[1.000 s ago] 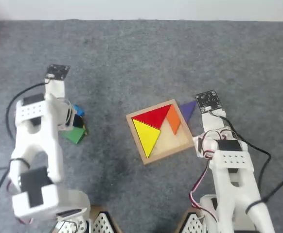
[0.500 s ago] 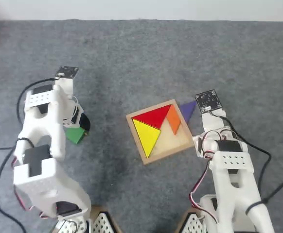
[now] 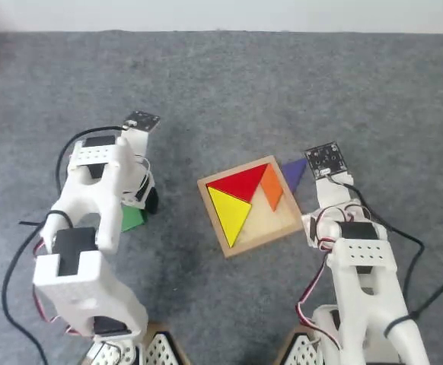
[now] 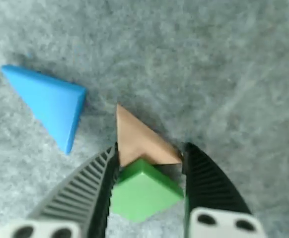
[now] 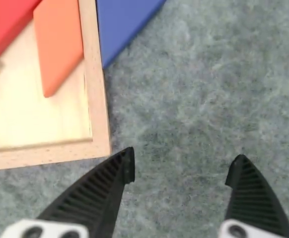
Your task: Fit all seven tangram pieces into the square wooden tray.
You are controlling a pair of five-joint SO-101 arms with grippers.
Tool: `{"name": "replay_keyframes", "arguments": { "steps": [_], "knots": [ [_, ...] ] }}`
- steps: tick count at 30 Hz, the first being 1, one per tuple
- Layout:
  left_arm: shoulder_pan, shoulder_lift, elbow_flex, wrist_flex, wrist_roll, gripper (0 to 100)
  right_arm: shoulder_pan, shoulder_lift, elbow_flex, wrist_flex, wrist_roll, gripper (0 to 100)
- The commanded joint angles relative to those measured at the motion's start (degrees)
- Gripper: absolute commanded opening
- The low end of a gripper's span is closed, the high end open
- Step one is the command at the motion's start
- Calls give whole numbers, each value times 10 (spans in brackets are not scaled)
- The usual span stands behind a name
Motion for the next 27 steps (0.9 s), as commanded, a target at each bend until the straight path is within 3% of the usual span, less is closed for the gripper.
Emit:
{"name": "replay_keyframes", "arguments": {
  "steps": [1, 12, 27],
  "knots": [
    [23, -4, -7, -11, 12, 189, 5, -16, -4, -14, -4, 307],
    [131, -4, -10, -11, 40, 188, 5, -16, -4, -15, -4, 307],
    [126, -4, -14, -34, 91, 190, 5, -16, -4, -15, -4, 307]
  ]
}}
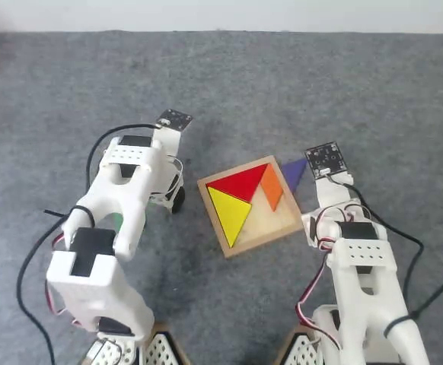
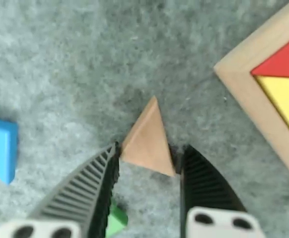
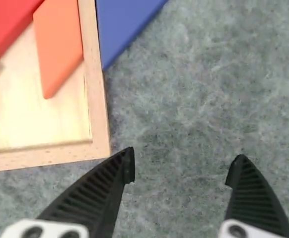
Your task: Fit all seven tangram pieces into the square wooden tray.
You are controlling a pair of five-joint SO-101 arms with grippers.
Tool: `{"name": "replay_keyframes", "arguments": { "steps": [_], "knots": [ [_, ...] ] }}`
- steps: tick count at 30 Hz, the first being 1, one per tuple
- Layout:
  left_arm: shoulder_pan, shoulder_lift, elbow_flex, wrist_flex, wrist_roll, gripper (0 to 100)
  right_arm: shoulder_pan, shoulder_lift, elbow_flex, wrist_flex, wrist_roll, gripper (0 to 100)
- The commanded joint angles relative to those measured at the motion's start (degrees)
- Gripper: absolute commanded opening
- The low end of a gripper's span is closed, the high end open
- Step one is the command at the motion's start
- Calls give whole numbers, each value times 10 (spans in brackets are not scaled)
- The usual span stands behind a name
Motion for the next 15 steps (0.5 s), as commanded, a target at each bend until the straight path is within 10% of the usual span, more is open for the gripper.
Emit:
{"name": "replay_keyframes", "arguments": {
  "steps": [1, 15],
  "knots": [
    [17, -3, -14, -19, 15, 188, 1, -16, -4, -12, -4, 307],
    [62, -81, -109, 98, 72, 155, -15, -16, 4, -22, -4, 307]
  ]
}}
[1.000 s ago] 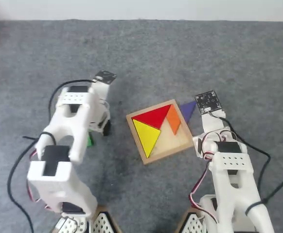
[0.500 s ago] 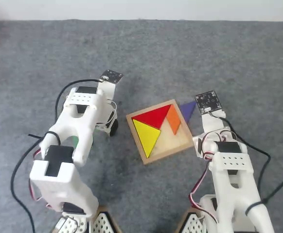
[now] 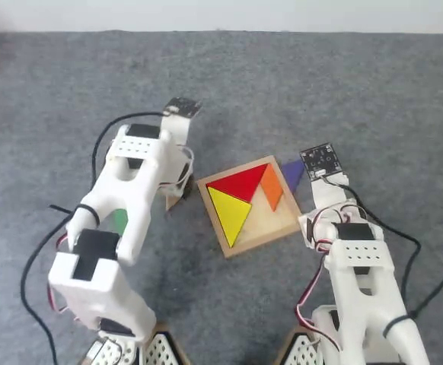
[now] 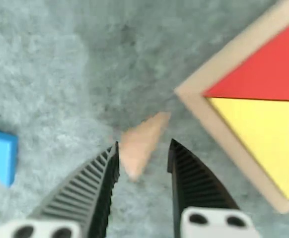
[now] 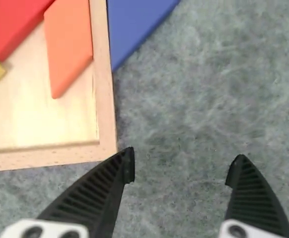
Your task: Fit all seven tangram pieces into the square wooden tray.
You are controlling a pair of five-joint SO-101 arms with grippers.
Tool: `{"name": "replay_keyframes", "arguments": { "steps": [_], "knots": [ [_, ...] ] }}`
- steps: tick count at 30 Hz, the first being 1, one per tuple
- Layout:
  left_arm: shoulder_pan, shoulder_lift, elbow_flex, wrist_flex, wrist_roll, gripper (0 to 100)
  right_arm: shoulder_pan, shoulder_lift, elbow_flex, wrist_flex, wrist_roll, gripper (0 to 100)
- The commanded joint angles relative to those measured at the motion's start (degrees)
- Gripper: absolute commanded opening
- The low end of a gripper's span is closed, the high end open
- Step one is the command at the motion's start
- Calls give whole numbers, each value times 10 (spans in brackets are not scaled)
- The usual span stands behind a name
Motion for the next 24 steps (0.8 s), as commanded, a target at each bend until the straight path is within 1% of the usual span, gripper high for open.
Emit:
{"name": "replay_keyframes", "arguments": {
  "steps": [1, 4, 7, 12, 16, 19, 24],
  "knots": [
    [43, -63, -44, 46, 42, 155, 3, -15, -4, -11, -4, 307],
    [68, -78, -44, 52, 57, 155, 22, -15, -5, -12, -4, 307],
    [45, -76, -45, 40, 47, 156, 25, -15, -6, -12, -4, 307],
    [-30, -33, -46, 18, -40, 201, 22, -15, -6, -12, -4, 307],
    [-47, 7, -46, -6, -89, 205, 22, -15, -6, -13, -4, 307],
    [-44, 22, -46, -23, -98, 205, 22, -15, -6, -13, -4, 307],
    [-44, 32, -44, -28, -101, 203, 21, -15, -6, -13, -4, 307]
  ]
}}
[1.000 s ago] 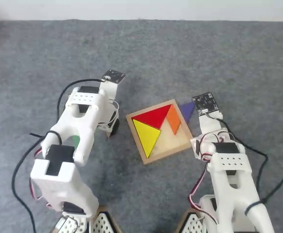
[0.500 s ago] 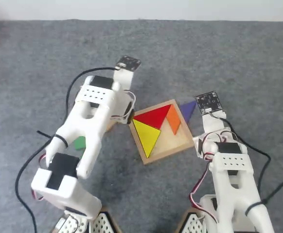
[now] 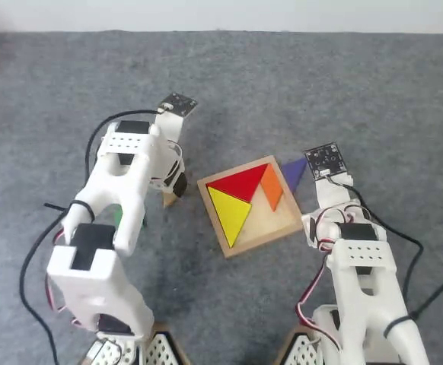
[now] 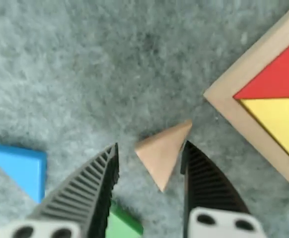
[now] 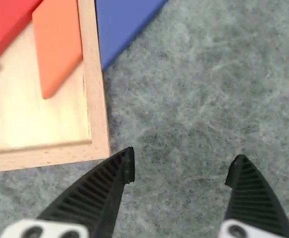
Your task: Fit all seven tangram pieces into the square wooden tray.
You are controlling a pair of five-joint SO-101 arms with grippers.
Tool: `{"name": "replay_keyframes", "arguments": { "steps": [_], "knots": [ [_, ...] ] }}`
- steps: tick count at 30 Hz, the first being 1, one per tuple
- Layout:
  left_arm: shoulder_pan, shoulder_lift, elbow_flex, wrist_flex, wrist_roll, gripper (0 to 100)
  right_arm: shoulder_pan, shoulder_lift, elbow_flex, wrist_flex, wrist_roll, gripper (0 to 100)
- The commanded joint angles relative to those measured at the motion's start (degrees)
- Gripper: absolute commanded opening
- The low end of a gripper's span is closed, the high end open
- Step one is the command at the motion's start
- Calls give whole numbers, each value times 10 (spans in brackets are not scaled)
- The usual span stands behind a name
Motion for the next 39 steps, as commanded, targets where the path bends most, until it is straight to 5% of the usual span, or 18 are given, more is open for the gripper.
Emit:
{"name": "replay_keyframes", "arguments": {
  "steps": [1, 29, 39],
  "knots": [
    [-3, -1, -21, -10, -11, 203, 6, -15, -6, -13, -4, 307],
    [39, 76, -51, 7, 12, 137, 6, -15, -4, -18, -4, 307],
    [58, 14, -188, 142, 95, 137, 8, -15, -4, -23, -4, 307]
  ]
}}
